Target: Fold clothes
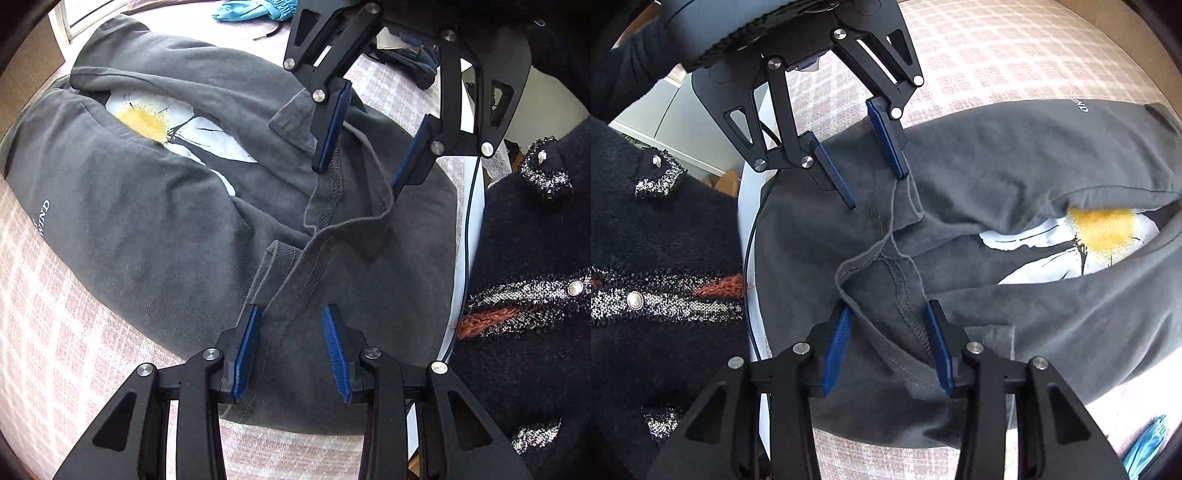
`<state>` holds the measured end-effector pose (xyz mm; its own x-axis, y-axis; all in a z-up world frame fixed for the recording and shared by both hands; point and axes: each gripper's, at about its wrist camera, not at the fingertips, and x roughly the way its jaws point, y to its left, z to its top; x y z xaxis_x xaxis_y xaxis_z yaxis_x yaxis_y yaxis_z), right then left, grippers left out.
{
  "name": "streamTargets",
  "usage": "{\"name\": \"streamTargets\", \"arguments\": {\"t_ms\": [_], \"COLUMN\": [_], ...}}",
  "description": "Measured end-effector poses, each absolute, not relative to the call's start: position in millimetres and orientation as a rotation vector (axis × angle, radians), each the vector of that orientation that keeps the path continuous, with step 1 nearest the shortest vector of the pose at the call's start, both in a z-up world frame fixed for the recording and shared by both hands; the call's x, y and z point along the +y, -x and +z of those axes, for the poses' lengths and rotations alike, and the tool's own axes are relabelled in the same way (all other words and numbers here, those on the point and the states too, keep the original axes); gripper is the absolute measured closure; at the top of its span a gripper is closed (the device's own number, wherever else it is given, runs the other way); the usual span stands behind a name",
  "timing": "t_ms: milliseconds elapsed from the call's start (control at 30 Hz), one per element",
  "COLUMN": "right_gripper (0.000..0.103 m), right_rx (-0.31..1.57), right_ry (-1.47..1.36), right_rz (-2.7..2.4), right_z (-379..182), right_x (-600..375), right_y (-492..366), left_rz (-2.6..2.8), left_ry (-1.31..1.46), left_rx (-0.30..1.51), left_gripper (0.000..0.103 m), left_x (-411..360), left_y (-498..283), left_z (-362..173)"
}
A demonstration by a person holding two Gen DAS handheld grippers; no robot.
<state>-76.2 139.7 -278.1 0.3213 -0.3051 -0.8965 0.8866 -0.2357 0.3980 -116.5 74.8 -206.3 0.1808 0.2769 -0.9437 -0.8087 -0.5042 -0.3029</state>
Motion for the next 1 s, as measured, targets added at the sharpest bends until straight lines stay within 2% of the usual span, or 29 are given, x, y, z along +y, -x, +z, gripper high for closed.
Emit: {"name": "streamTargets", "arguments": {"t_ms": [33, 133, 267, 300, 333, 567, 633, 867, 900, 1000], "right_gripper": [0.057, 0.055, 0.057, 0.074, 0.097, 0.097, 0.097, 0.097, 0.097, 0.094], "right_rx": [0.594, 0.604, 0.577, 0.601, 0.629, 0.626, 0.617, 0.576, 0.556, 0.418], "right_ry": [-1.379, -1.409, -1.394, -1.381, -1.371, -1.239, -1.22, -1.196, -1.197, -1.247], "right_rz": [-1.233, -1.2, -1.116, -1.103, -1.098, -1.176, -1.184, -1.19, -1.204, -1.219], "right_z": [-283.4, -298.2, -296.2, -295.4, -294.1, -247.1, -237.1, -234.7, -235.3, -242.2], "right_x": [137.0, 127.5, 123.0, 122.5, 122.5, 131.9, 135.1, 142.3, 145.5, 150.0], "right_y": [78.3, 79.5, 71.8, 66.2, 60.2, 28.6, 24.8, 18.7, 19.6, 22.4], "left_rz": [1.485, 1.47, 1.478, 1.483, 1.488, 1.501, 1.488, 1.347, 1.343, 1.383], "left_ry": [1.542, 1.556, 1.541, 1.534, 1.527, 1.461, 1.436, 1.435, 1.448, 1.442], "left_rx": [0.526, 0.541, 0.519, 0.519, 0.518, 0.532, 0.541, 0.533, 0.498, 0.4], "left_gripper": [0.069, 0.069, 0.069, 0.069, 0.069, 0.069, 0.066, 0.06, 0.062, 0.081], "left_x": [74.1, 74.4, 72.5, 71.9, 71.2, 81.5, 91.7, 146.1, 144.2, 127.4], "left_y": [117.4, 119.0, 118.7, 118.3, 117.8, 112.8, 112.8, 128.7, 132.1, 135.5], "left_z": [-206.3, -208.3, -200.2, -196.5, -192.9, -170.3, -167.8, -195.2, -197.8, -191.9]}}
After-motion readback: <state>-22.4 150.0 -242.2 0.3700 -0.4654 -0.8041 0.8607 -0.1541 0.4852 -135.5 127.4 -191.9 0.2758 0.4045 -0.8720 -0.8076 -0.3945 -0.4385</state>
